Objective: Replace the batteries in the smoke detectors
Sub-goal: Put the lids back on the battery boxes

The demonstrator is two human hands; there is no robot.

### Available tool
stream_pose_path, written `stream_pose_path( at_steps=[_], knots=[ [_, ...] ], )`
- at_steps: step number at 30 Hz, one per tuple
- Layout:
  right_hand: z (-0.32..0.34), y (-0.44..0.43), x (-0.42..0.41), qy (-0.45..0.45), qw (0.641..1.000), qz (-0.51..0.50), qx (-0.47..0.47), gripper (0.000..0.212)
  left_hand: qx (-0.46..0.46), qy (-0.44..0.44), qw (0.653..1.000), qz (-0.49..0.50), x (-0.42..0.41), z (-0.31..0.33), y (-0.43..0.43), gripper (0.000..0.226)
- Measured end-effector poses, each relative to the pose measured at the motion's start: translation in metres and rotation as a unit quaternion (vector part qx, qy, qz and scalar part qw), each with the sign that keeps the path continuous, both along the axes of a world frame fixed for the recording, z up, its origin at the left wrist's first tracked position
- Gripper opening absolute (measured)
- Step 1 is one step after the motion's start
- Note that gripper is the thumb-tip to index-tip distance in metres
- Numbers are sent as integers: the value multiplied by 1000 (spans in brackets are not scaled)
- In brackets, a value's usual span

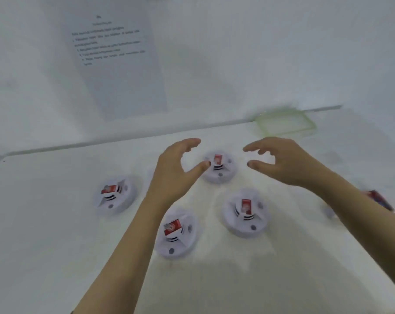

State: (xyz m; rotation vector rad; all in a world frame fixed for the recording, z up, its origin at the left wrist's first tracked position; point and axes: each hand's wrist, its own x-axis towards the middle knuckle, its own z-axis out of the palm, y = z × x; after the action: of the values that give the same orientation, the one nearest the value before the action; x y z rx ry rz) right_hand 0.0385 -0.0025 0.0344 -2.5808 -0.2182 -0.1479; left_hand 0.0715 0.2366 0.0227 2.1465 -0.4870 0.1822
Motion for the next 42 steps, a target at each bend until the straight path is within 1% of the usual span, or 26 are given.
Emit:
stream_pose_path(
  at_steps=[3,6,8,10,11,12,14,16,18,19,21,24,26,28,30,31,34,36,37,38,40,42],
  knots=[
    [3,-75,14,-1,998,-57,-29,29,5,30,999,-38,19,0,-71,38],
    [0,-142,40,7,992,-120,-42,23,62,41,995,-63,49,-6,-140,36],
    [-2,-177,59,59,984,-156,-53,26,99,68,990,-76,70,-12,-179,39],
    [-6,-206,78,153,971,-165,-80,34,154,90,981,-80,90,-21,-210,46],
    [-8,-218,85,197,964,-162,-78,37,182,101,975,-76,99,-25,-221,50],
    [-9,-227,90,234,958,-156,-57,37,205,112,970,-71,107,-29,-231,53],
    [-12,-241,98,276,949,-151,3,33,230,129,962,-65,117,-36,-243,55],
    [-15,-250,104,277,948,-145,59,25,225,128,964,-53,120,-41,-250,49],
    [-19,-257,107,260,945,-147,134,10,196,103,975,-22,121,-48,-253,34],
    [-21,-260,109,254,941,-146,167,8,180,89,980,-1,121,-51,-253,26],
    [-25,-267,112,258,933,-135,211,14,149,74,986,28,121,-54,-253,16],
    [-29,-273,112,258,937,-95,215,28,97,62,993,27,120,-53,-253,13],
    [-29,-273,110,223,953,-80,190,34,60,31,998,20,119,-48,-255,12],
    [-32,-273,109,143,977,-92,132,36,30,-12,999,19,119,-40,-258,12],
    [-36,-274,108,54,989,-109,86,32,-7,-43,999,22,117,-30,-262,12],
    [-36,-275,106,15,990,-116,84,28,-28,-52,998,24,116,-24,-264,12],
    [-29,-279,97,-66,981,-117,137,14,-97,-60,993,23,111,-9,-266,13],
    [-20,-281,89,-83,969,-110,206,8,-136,-63,989,3,108,0,-261,18],
    [-15,-282,84,-91,960,-104,242,5,-139,-65,988,-8,104,3,-259,22],
    [-10,-284,78,-104,953,-99,268,3,-132,-66,989,-15,100,6,-257,26],
    [-1,-286,66,-139,943,-88,288,5,-92,-75,993,5,92,9,-254,33],
    [8,-287,53,-158,934,-74,311,12,-53,-106,992,40,82,12,-252,25]
  ],
)
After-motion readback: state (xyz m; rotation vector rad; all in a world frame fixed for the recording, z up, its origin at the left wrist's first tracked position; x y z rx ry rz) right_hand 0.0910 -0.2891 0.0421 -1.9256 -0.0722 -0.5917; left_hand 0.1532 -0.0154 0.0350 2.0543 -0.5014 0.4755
